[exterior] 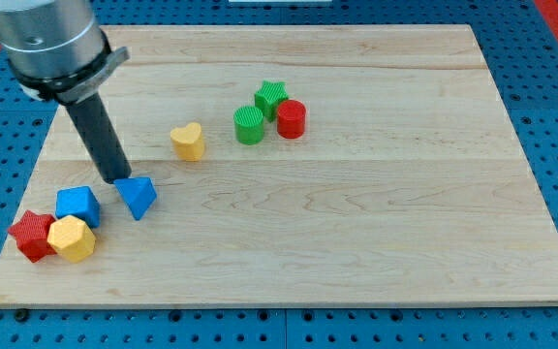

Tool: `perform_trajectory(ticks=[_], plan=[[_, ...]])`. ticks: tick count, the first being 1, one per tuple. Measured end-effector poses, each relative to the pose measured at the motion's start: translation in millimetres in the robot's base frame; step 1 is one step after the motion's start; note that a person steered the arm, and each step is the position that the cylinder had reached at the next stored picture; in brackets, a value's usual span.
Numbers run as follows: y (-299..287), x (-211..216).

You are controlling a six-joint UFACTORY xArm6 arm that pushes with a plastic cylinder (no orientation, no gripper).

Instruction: Push the blue triangle and yellow heart into the blue cube

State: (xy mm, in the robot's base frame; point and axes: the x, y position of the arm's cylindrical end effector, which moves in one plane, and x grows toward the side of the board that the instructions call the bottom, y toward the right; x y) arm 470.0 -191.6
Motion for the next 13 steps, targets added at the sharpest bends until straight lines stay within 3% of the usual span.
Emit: perform_trajectory(ticks=[1,2,4,5,7,8,9,11,13], plan=[[55,0],[73,2],[25,35],[27,43],[191,9],[202,-33],[126,-56],[-46,-57],[-20,-86]])
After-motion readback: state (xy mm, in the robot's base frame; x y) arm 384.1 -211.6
